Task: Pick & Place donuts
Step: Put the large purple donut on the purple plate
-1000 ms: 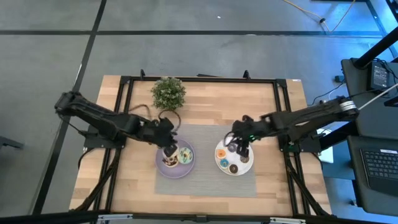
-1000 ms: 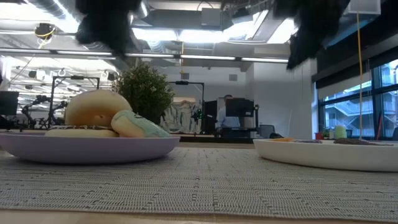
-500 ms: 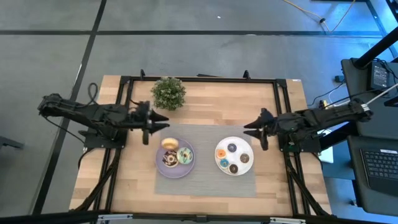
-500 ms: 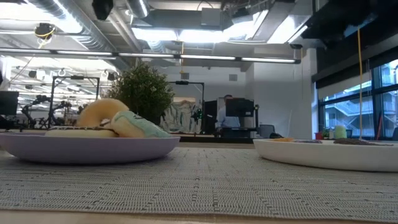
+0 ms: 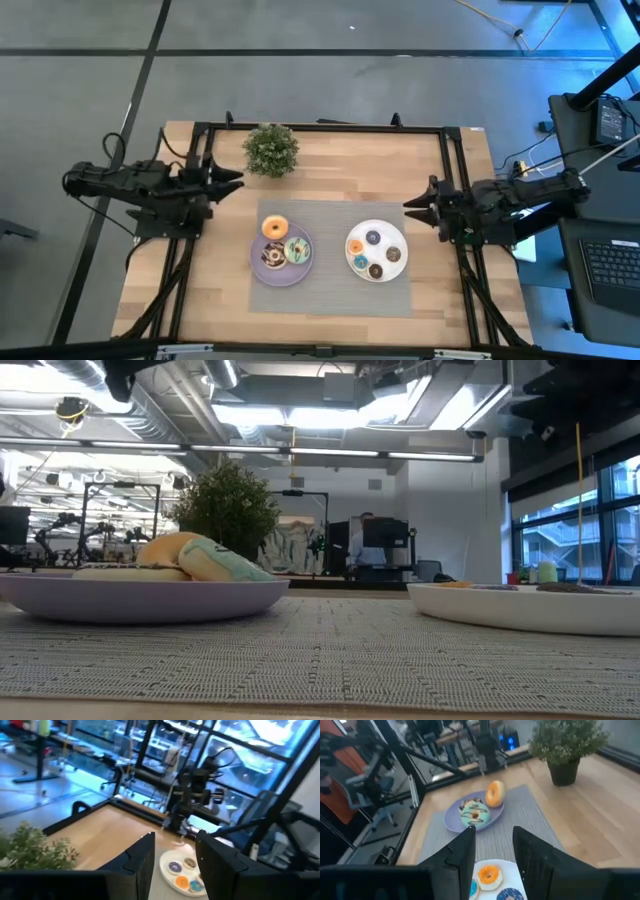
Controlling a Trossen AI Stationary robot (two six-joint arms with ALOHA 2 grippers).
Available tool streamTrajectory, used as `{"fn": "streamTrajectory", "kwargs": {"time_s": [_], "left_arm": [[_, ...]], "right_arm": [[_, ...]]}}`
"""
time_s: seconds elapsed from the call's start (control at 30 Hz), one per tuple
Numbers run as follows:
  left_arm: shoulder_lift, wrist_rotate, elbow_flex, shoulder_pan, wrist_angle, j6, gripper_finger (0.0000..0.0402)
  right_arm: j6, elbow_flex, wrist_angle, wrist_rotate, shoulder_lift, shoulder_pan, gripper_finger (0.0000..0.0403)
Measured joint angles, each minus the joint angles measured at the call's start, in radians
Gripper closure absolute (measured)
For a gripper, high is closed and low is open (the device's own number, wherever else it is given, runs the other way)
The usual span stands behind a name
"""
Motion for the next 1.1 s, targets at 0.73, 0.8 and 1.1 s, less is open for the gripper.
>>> {"fn": "streamTrajectory", "kwargs": {"time_s": [0.73,0.8,1.1], "left_arm": [[0.228,-0.048,-0.14,0.006,-0.316,-0.428,0.0271],[0.307,-0.051,-0.14,0.005,-0.3,-0.456,0.027],[0.589,0.04,-0.14,0.006,-0.203,-0.535,0.027]], "right_arm": [[0.054,-0.124,0.138,-0.034,-0.137,0.0,0.0271],[0.053,-0.124,0.141,-0.034,-0.137,0.0,0.0271],[0.052,-0.124,0.154,-0.034,-0.137,0.0,0.0271]]}}
